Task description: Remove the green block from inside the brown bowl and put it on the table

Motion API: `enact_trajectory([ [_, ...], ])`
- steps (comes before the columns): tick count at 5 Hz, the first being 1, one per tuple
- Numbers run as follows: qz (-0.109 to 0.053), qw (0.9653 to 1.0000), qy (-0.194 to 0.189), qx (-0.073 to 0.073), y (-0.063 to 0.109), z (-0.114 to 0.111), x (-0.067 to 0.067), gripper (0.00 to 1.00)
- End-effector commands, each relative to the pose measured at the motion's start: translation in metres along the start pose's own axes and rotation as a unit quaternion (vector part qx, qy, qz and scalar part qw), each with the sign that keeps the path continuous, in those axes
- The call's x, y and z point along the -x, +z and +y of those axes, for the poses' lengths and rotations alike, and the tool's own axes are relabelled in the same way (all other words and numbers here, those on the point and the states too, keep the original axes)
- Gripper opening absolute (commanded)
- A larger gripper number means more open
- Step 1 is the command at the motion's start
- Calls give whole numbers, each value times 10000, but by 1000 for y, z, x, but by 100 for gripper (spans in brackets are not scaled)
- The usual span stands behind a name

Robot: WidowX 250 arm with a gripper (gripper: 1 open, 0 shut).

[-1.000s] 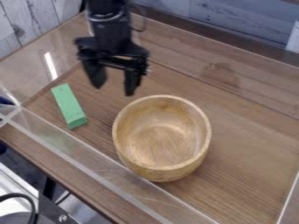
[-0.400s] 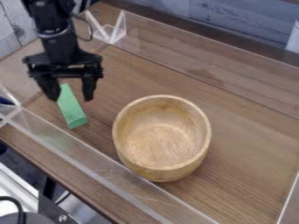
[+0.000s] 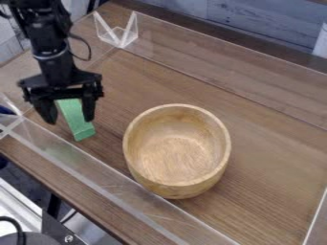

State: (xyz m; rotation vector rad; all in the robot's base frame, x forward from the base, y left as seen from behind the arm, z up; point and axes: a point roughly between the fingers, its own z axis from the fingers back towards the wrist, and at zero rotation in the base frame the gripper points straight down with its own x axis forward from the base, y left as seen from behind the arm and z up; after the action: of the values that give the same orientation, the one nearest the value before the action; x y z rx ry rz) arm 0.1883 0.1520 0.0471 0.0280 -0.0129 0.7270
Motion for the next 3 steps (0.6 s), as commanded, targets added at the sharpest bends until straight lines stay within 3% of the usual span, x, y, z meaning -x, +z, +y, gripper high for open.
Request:
enact_trajectory([
  [1,-143,9998,105,7,4,1,-8,100],
  [3,-73,9999,104,67,5,-4,-9,100],
])
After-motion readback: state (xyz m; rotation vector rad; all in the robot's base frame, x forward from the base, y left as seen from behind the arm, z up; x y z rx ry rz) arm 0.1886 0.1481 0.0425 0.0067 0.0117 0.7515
